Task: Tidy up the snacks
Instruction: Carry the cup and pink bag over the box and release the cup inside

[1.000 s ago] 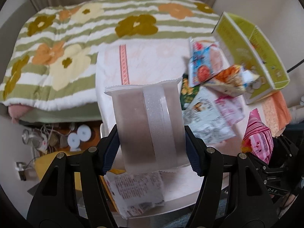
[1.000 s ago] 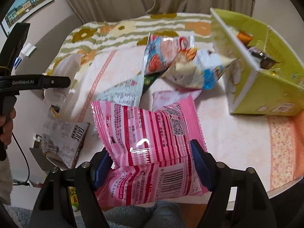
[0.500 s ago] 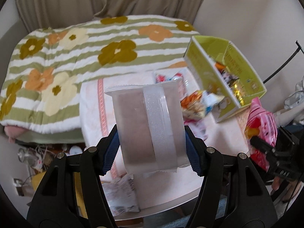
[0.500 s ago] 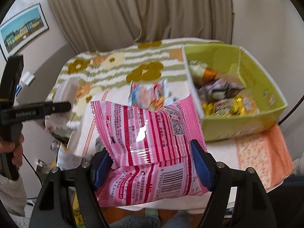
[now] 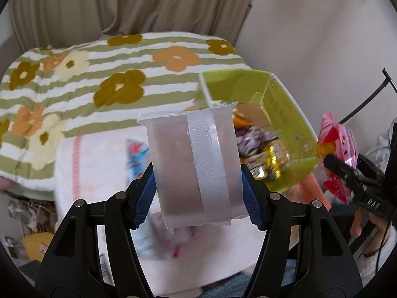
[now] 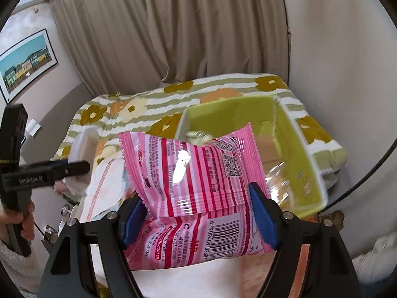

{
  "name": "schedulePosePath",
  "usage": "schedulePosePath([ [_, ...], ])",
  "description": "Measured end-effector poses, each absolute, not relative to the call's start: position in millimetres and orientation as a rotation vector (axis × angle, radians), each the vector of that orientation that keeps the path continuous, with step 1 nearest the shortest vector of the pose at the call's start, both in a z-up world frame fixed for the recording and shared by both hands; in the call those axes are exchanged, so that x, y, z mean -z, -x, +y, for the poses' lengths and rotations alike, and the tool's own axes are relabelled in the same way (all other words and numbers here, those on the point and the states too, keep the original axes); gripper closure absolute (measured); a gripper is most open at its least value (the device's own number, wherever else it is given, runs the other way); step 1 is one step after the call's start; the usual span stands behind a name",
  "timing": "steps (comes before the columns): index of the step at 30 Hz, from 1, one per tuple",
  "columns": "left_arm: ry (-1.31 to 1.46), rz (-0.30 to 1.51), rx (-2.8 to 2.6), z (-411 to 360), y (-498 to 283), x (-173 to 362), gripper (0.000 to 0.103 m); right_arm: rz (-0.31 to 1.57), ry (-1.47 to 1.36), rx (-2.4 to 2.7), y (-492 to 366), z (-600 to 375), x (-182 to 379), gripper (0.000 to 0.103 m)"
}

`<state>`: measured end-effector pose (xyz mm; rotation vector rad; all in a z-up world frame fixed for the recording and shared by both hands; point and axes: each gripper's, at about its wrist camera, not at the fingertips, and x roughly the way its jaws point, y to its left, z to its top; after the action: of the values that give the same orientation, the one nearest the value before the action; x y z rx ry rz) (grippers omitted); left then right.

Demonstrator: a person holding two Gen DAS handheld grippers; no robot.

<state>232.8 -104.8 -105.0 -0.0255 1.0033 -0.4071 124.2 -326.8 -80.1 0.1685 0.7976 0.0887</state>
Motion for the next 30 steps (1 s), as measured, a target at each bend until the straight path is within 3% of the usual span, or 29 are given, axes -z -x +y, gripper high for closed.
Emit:
schedulePosePath([
  [19,-0.078,1.12,0.559,-273.3,-268.9,169.8,0.042,0.884,-0.234,-0.098,-205.5,-430.2,107.0,0.03],
  [21,-0.065,1.111,0.576,-275.9,-267.8,170.3,0.031,0.897,-0.237,-0.106,-210.2,-429.3,110.1,0.03],
  [22,-0.061,1.114,0.576,-275.4,-269.6,171.1,0.014,0.9,-0.234,-0.108,-213.5,-429.1,110.7,0.03],
  [23,-0.062,1.118,0.567,-274.7,-271.0,172.1,0.004,0.903,-0.233,-0.108,-216.3,-428.7,111.9,0.03],
  [30,-0.053,1.131,0.543,-257.0,-282.6,171.7,0.003,0.933,-0.237,-0.117,-232.6,-421.4,122.7,0.03],
])
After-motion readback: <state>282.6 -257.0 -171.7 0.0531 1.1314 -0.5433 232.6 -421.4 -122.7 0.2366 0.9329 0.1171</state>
